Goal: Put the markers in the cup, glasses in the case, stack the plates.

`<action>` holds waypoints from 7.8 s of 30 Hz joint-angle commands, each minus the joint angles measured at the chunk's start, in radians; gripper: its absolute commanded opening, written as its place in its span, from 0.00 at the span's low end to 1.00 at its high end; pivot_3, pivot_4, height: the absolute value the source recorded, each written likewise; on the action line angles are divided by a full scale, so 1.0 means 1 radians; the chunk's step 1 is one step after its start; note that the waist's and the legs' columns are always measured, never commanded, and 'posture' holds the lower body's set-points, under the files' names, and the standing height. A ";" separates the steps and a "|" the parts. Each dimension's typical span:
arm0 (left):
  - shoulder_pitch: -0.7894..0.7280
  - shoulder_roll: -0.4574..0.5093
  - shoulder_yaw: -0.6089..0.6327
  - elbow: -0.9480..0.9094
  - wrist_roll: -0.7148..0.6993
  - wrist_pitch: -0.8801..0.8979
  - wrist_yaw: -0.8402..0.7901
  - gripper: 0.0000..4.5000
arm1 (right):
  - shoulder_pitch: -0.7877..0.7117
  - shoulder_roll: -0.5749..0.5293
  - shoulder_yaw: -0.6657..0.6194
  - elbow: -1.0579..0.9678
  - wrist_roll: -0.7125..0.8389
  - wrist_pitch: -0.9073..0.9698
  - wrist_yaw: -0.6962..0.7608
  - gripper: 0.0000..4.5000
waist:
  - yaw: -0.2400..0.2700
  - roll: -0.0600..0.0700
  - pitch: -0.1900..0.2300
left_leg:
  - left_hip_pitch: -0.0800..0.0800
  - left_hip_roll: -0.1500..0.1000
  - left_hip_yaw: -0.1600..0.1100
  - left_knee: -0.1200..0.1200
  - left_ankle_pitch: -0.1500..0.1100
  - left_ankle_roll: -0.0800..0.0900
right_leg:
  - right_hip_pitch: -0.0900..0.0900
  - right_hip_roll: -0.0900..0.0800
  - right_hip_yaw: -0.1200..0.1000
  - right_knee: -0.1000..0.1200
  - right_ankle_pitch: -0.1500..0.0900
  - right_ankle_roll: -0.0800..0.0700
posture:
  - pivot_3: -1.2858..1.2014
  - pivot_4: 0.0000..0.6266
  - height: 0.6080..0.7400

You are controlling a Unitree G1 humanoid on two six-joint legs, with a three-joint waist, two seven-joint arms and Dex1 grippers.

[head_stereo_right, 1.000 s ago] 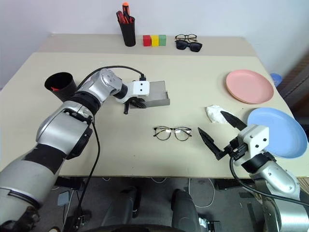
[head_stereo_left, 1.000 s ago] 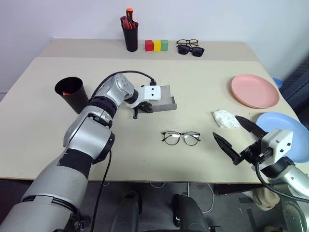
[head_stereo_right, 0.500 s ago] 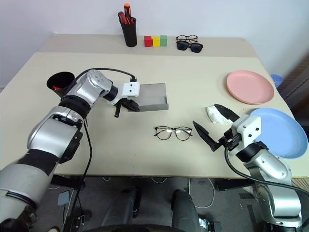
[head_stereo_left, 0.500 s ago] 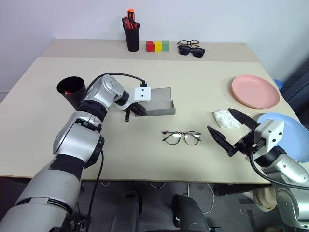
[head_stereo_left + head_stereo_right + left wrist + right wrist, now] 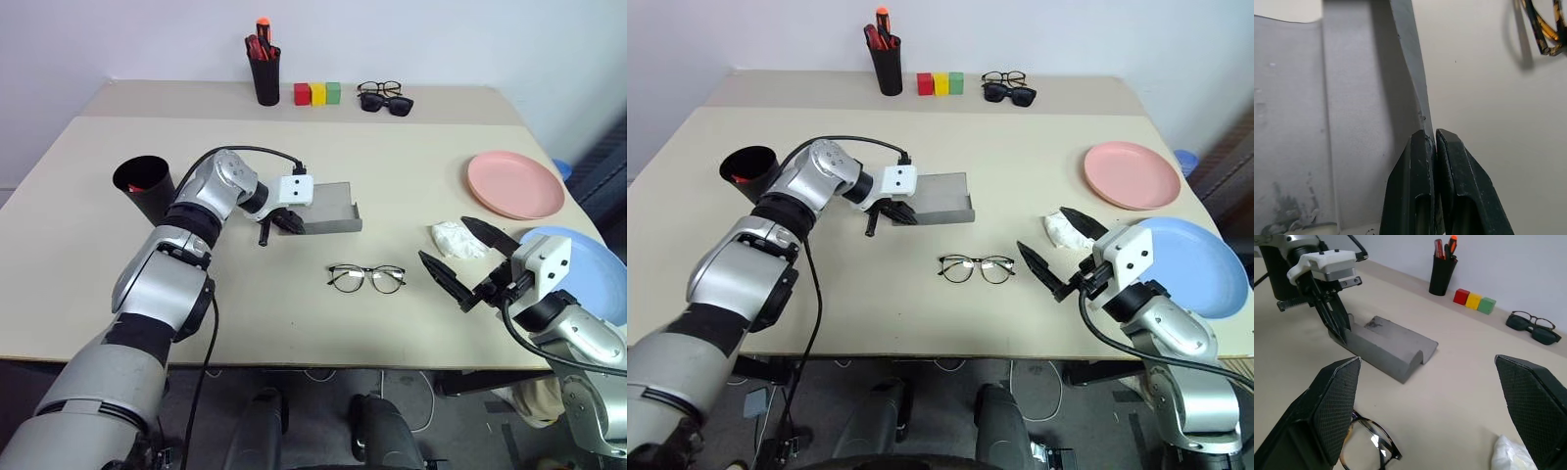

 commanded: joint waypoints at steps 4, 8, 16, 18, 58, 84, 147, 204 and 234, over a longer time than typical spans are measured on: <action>0.149 0.163 0.046 -0.377 -0.103 0.117 -0.175 0.05 | 0.016 -0.010 -0.031 -0.062 0.014 0.006 -0.014 1.00 | -0.005 0.001 0.000 | 0.001 0.001 0.000 0.000 0.000 0.000 | 0.000 0.000 0.000 0.001 0.000 0.000 | 0.52 0.24 1.00; 0.351 0.289 0.076 -0.780 -0.169 0.327 -0.218 0.05 | 0.029 0.000 -0.025 -0.067 0.014 0.004 -0.020 1.00 | -0.006 0.002 0.000 | 0.001 0.001 0.000 -0.001 0.000 0.000 | 0.000 0.000 0.001 0.001 0.000 -0.001 | 0.52 0.24 1.00; 0.631 0.518 0.115 -1.297 -0.332 0.642 -0.229 0.05 | -0.002 0.001 0.008 -0.033 0.014 0.002 -0.003 1.00 | 0.000 0.003 -0.001 | 0.001 0.002 0.001 0.000 0.000 0.000 | 0.000 0.000 0.002 0.000 -0.001 -0.003 | 0.52 0.24 1.00; 0.647 0.542 0.115 -1.327 -0.347 0.674 -0.216 0.05 | -0.012 -0.001 0.011 -0.024 0.014 0.003 0.003 1.00 | 0.003 0.003 -0.001 | 0.001 0.002 0.001 0.000 0.000 0.000 | 0.000 0.000 0.002 0.000 -0.001 -0.003 | 0.52 0.24 1.00; 0.779 0.278 0.276 -1.284 -0.538 0.604 0.234 0.05 | -0.159 -0.136 0.347 0.114 -0.410 0.089 0.015 1.00 | -0.012 0.005 -0.002 | 0.002 0.002 0.001 0.001 0.000 0.000 | 0.000 0.001 0.002 0.002 -0.001 -0.003 | 0.52 0.24 1.00; 1.011 0.431 0.376 -1.111 -0.602 0.263 0.044 0.99 | -0.510 -0.199 0.537 -0.001 -0.534 0.497 0.159 1.00 | -0.021 0.006 -0.002 | 0.000 0.002 0.002 -0.001 0.000 0.000 | -0.003 0.000 0.002 0.001 -0.001 -0.004 | 0.52 0.24 1.00; 1.192 0.572 0.497 -1.388 -0.860 0.546 -0.021 0.99 | -0.471 -0.273 0.439 0.133 -0.489 0.323 0.146 1.00 | -0.022 0.006 -0.002 | 0.000 0.003 0.003 -0.008 0.002 -0.003 | -0.008 0.001 0.002 0.001 -0.002 -0.007 | 0.52 0.24 1.00; 1.293 0.525 0.504 -1.434 -0.808 0.418 0.080 1.00 | -0.936 -0.222 0.710 0.673 -0.555 0.123 0.714 0.73 | -0.025 0.007 -0.001 | 0.000 0.003 0.004 -0.008 0.002 -0.004 | -0.010 0.001 0.003 0.003 -0.001 -0.007 | 0.52 0.24 1.00; 1.310 0.530 0.515 -1.471 -0.818 0.445 0.107 1.00 | -1.021 -0.192 0.688 0.821 -0.602 -0.007 0.752 0.00 | -0.028 0.007 -0.001 | 0.000 0.002 0.004 -0.008 0.003 -0.005 | -0.010 0.001 0.003 0.003 -0.001 -0.006 | 0.52 0.24 1.00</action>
